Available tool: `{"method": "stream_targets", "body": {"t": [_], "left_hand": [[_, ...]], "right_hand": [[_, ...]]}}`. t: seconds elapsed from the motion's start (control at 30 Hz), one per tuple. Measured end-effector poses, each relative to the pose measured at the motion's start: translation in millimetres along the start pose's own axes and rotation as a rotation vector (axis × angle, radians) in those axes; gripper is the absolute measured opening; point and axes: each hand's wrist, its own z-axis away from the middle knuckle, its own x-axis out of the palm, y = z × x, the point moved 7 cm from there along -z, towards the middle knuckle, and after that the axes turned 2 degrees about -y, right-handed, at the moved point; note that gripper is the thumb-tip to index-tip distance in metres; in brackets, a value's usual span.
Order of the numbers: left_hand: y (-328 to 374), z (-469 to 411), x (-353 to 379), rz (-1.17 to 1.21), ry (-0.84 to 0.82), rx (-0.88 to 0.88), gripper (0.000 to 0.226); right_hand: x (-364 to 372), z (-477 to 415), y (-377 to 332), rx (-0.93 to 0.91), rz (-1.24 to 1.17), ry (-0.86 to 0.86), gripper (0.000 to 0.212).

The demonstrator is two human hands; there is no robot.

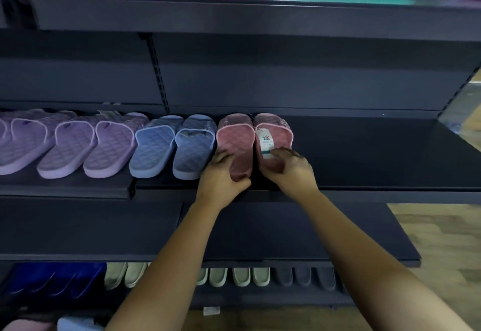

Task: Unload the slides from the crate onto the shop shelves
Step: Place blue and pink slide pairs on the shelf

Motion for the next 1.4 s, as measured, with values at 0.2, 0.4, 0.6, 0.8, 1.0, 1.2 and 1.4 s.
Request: {"method": "stream_targets", "body": {"t": [0.2, 0.4, 0.6, 0.8, 1.0, 1.2, 1.4], "left_hand": [[3, 9, -8, -0.015, -0.046, 0.039, 0.057], [-6, 53, -54, 0.052, 0.160, 0.089, 0.035], [-77, 124, -105, 0.015, 0.191, -0.077, 0.047], [-183, 236, -166, 0.003, 0.163, -0.327, 0.040], [-304, 348, -220, 0.059, 0.101, -0.517, 0.033], [-400, 406, -248, 0.116, -0.002, -0.639, 0.026], [-476, 414, -262, 0.165, -0.072, -0.719, 0.028]], "right_hand": [[1, 3, -1, -0.021, 0.016, -0.007, 0.052], [10, 27, -53, -0.263, -0.068, 0.130, 0.032], [75, 67, -135, -0.433, -0.204, -0.028, 0.031], [170, 130, -216, -0.426, -0.241, -0.211, 0.032], [288, 205, -274, -0.266, -0.219, -0.383, 0.031], [375, 251, -302, -0.071, -0.188, -0.487, 0.028], [452, 255, -322, 0.038, -0.173, -0.532, 0.027]]}}
